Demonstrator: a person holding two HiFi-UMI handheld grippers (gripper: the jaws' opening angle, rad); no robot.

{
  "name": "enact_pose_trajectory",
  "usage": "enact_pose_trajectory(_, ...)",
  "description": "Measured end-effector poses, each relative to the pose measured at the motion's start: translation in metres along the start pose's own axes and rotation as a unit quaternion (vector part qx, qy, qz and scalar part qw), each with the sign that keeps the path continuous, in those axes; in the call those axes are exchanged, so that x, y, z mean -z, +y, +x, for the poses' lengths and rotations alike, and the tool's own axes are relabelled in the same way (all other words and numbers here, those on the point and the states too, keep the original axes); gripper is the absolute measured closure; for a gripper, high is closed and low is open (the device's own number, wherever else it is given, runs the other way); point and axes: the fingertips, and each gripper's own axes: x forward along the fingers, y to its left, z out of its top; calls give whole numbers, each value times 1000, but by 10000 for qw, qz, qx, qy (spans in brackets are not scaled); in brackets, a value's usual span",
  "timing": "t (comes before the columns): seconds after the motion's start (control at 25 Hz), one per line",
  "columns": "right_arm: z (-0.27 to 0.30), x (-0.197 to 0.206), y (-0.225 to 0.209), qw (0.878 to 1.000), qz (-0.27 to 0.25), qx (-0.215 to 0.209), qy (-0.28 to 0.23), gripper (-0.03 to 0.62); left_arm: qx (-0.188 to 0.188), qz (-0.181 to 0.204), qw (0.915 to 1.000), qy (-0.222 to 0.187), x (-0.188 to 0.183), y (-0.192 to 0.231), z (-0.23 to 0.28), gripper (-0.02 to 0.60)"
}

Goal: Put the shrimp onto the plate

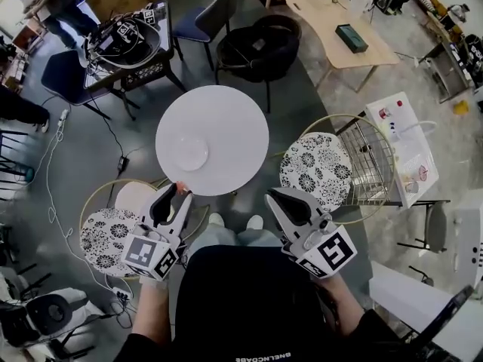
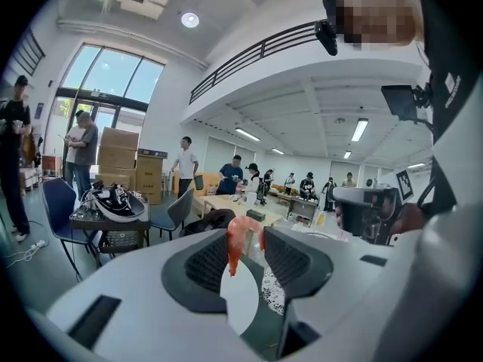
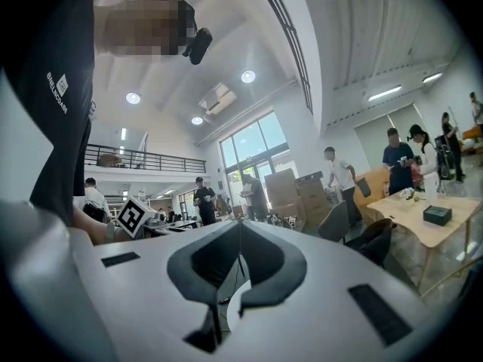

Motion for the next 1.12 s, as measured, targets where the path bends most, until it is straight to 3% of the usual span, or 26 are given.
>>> enact_pose_trajectory(0.2,10,-1,-5,9999,-32,-77,76,577,-90,21,9998,160,7,22,16,430)
enact_pose_trajectory(0.44,27,-1,-15,9997,-101,0,237,577,75,49,9990,434,21,45,43,430)
enact_pose_trajectory(1.12,87,7,-29,9961,-62,675,557,577,481,-234,9883,1431,108,137,110,430)
